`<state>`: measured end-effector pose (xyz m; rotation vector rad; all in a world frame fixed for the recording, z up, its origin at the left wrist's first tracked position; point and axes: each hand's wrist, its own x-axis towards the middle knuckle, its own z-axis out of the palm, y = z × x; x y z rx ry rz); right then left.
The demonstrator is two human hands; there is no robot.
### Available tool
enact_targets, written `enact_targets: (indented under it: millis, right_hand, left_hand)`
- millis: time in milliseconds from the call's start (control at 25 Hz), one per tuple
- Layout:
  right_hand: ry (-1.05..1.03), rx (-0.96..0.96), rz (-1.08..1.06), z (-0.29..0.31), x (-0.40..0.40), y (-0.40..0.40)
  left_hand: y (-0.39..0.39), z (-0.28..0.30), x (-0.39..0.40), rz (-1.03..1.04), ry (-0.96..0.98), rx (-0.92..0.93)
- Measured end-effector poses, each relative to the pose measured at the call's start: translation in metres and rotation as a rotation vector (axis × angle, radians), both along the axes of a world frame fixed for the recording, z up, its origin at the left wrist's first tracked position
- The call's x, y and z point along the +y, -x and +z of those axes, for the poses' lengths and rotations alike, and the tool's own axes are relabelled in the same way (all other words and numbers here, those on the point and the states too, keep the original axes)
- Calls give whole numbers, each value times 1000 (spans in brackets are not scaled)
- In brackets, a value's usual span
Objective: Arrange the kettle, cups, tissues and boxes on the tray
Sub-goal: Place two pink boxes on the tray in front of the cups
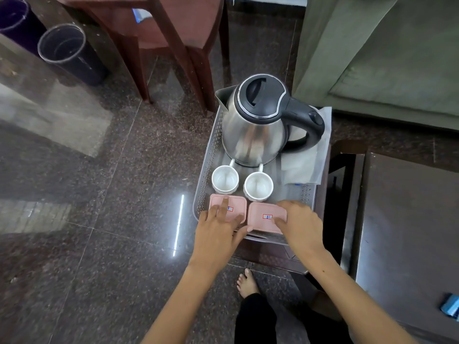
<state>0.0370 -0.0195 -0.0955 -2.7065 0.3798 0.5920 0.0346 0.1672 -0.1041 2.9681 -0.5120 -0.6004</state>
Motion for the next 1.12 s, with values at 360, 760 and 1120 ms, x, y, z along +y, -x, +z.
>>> enact_targets:
  millis: [360,760,1120]
  right_hand:
    - [-104,-9,-93,-5,2,4]
    - [-116,-28,-97,-8,1,5]
    - [-102,-97,-101,-6,-1,13]
  left_hand:
    - [-2,-5,10,-6,-32,-52]
    - [1,-11,8,48,39,-157]
    - [8,1,-8,172,213,-193]
